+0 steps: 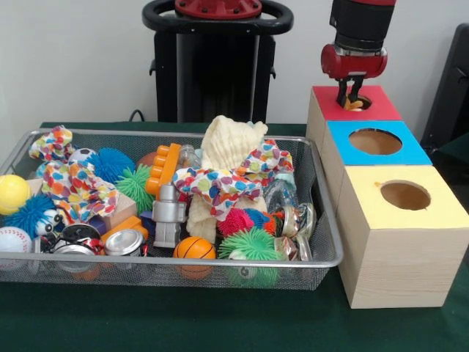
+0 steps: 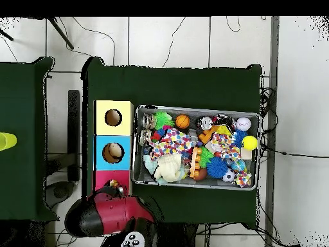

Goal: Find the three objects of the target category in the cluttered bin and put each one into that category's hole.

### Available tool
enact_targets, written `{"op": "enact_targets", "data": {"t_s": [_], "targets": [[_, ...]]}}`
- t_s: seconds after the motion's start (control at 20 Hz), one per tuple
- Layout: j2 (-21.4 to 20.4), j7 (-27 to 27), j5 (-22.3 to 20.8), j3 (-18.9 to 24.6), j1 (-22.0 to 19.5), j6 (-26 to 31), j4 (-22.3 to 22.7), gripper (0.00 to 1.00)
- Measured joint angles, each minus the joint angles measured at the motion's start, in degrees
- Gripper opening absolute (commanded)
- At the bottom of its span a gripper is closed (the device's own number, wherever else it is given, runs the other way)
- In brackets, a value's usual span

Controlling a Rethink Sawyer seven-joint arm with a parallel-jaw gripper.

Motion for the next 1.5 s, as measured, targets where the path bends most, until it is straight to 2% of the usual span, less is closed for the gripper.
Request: {"op": "enact_targets", "data": {"t_s": [0.65,1.05,1.1,1.5], "targets": [[4.11,0.0,0.0,-2.09,2.24,-6.28,-0.71,0.0],[5.25,0.0,0.01,-3.11,3.32,-8.27,-0.94,0.0],[5.43,0.0,0.01,-3.29,3.85,-8.25,-1.08,1.0],[5.77,0.06,0.04,-3.5,5.06,-8.23,-1.42,1.0]]}}
